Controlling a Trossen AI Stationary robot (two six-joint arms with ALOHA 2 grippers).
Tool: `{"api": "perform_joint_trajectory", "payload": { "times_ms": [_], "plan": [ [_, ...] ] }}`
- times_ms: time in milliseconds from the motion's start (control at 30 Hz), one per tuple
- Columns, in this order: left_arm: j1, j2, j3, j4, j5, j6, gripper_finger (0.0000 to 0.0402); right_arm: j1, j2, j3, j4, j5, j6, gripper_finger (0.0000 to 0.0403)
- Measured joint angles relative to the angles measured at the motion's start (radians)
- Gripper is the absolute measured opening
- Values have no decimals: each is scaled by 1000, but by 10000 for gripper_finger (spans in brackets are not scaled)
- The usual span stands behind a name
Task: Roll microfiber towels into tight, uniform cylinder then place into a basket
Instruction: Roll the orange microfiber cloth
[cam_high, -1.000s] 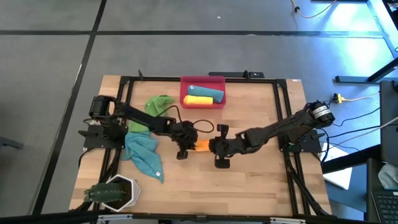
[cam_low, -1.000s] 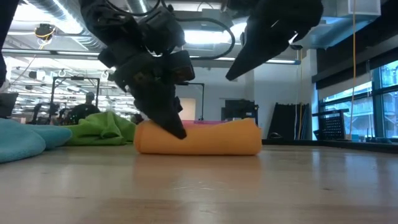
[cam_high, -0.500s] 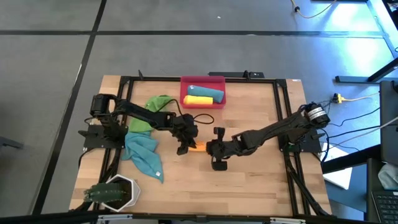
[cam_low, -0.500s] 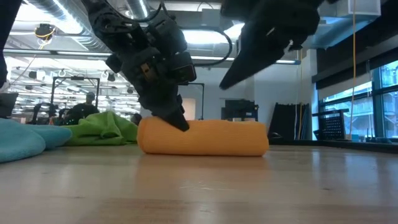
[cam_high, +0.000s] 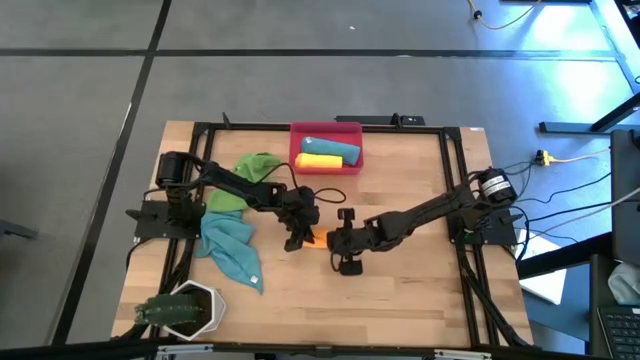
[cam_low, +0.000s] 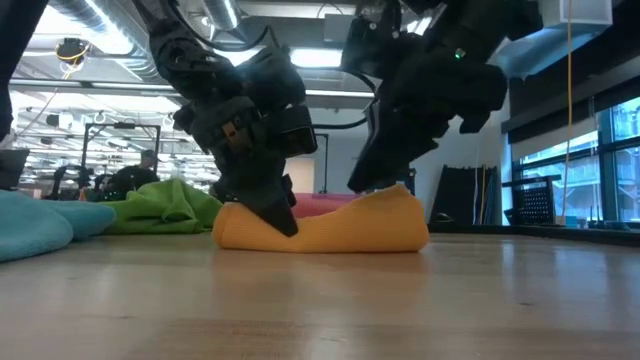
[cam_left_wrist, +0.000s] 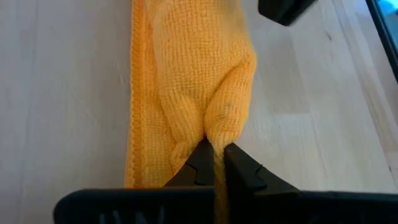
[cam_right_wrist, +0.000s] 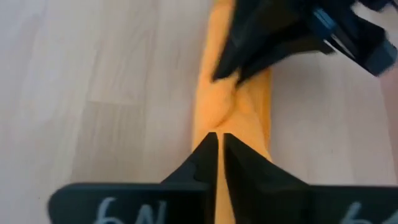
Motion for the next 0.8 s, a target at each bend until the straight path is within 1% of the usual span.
{"api": "perform_joint_trajectory", "payload": {
  "times_ms": [100,300,400,533,567,700,800],
  "plan": [
    [11,3,-1,11,25,0,0,0,0,0,5,-32,-27,73],
    [33,5,-3,27,54,0,0,21,2,0,42,-28,-107,176],
    [43,6,-4,34,69,0,0,34,28,2,67,-24,-143,209],
    [51,6,-4,37,76,0,0,37,87,1,66,-20,-154,219],
    [52,6,-4,37,82,0,0,36,100,1,59,-1,-149,218],
    [52,6,-4,38,84,0,0,35,135,1,39,143,-120,206],
    [53,6,-4,38,84,0,0,35,136,1,33,186,-110,198]
  ]
}}
